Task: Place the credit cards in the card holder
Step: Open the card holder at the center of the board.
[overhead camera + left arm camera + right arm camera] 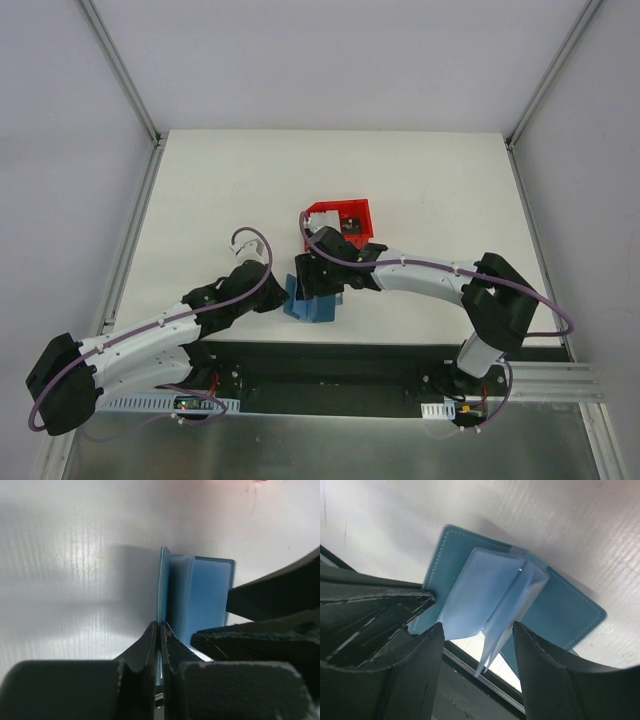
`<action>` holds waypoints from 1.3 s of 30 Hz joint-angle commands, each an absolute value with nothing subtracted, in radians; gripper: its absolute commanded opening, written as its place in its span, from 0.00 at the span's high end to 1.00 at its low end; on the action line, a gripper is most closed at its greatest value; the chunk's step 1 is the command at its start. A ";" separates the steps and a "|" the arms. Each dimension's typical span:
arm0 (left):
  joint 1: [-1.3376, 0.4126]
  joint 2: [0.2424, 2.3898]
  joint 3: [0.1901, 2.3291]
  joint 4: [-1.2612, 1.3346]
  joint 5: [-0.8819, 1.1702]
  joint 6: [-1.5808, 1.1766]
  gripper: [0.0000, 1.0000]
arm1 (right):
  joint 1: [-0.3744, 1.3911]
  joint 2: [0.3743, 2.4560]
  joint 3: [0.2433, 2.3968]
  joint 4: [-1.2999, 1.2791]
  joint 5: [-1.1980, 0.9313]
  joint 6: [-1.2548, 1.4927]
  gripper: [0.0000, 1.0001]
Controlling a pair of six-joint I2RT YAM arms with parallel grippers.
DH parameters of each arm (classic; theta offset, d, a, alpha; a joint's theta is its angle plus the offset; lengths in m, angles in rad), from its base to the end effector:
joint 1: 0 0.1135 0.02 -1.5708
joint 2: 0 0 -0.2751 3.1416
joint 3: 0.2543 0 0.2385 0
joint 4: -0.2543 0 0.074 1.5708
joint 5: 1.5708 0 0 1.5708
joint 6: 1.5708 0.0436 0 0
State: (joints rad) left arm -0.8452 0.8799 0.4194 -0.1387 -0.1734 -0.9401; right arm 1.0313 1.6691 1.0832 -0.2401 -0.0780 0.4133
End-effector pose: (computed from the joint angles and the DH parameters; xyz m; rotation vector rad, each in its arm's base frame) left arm 0.1216 -0.1257 0.2107 -0.2127 2.2729 -0.8133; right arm 0.1780 0.3039 0.2233 -0.8079 2.4039 0.7291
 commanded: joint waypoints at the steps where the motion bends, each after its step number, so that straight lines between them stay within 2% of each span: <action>1: -0.854 0.913 0.384 -0.150 -0.209 -1.017 1.00 | 1.042 1.671 1.127 -0.187 -0.138 0.387 0.40; 6: -0.854 0.936 0.370 -0.150 -0.198 -1.051 1.00 | 1.046 1.661 1.114 -0.123 -0.186 0.374 0.39; 16: -0.853 0.864 0.379 -0.150 -0.206 -1.012 1.00 | 1.046 1.690 1.150 -0.268 -0.072 0.365 0.39; 39: -0.854 0.847 0.390 -0.149 -0.195 -0.994 1.00 | 1.062 1.778 1.210 -0.302 -0.052 0.365 0.39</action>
